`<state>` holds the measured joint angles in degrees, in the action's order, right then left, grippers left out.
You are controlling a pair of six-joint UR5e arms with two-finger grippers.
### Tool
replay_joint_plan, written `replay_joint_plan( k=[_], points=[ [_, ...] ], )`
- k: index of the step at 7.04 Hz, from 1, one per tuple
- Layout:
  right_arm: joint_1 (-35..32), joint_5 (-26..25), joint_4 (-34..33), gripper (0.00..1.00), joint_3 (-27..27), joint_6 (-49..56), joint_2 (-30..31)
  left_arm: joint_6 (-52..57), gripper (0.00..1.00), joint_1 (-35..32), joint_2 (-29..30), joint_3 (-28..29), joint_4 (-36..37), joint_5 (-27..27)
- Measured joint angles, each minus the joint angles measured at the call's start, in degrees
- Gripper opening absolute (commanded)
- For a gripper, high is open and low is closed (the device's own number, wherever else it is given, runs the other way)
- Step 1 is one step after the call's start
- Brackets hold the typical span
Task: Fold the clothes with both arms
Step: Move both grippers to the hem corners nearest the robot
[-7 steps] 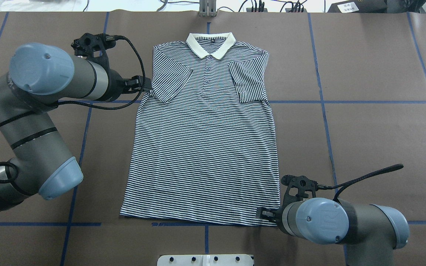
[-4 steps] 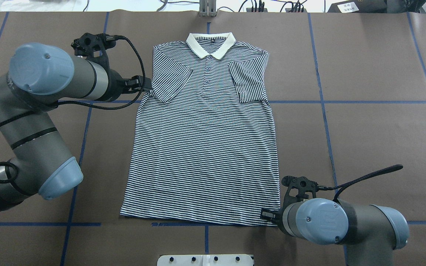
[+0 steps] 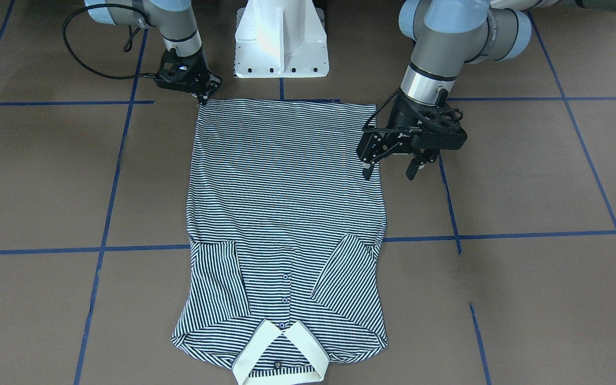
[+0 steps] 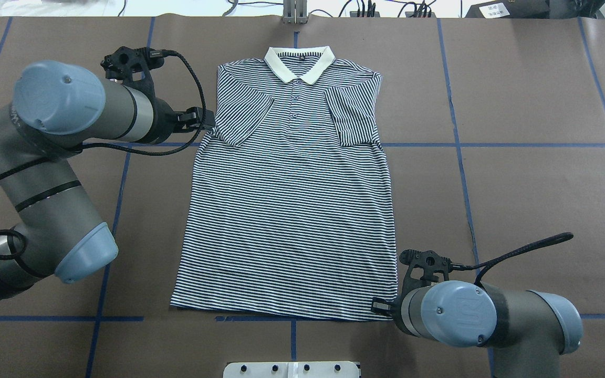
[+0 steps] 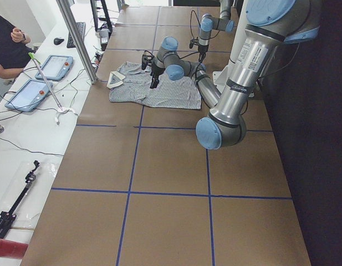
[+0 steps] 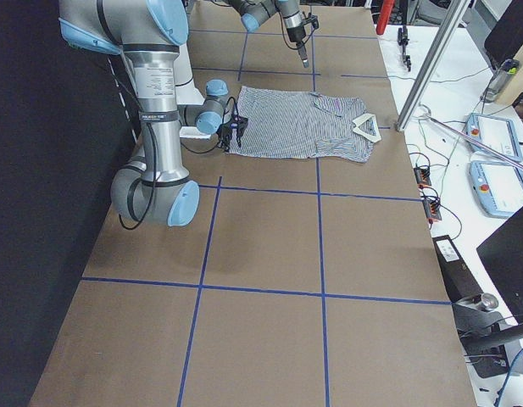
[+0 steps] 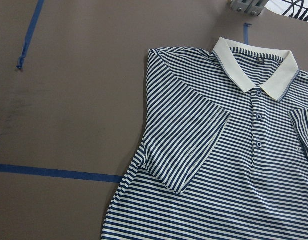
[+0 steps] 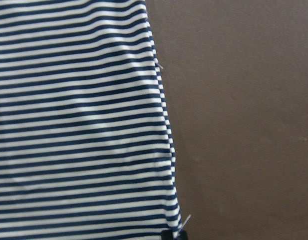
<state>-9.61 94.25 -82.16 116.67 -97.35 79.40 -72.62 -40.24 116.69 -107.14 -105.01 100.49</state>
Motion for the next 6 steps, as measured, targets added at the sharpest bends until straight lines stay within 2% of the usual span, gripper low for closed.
replay_joint_plan(
  k=[2, 4, 6],
  points=[
    [-0.41, -0.07, 0.06, 0.0, 0.95, -0.03, -0.02, -1.0, 1.0, -0.01, -0.87, -0.38, 0.51, 1.01],
    [-1.77, -0.1, 0.07, 0.0, 2.15, 0.0, -0.13, -8.22, 1.0, 2.26, -5.49, -4.29, 1.76, 3.55],
    [-2.97, 0.15, 0.21, 0.0, 2.7, 0.45, -0.38, -19.22, 0.99, 11.42, -11.4, -9.32, 2.6, -0.87]
  ],
)
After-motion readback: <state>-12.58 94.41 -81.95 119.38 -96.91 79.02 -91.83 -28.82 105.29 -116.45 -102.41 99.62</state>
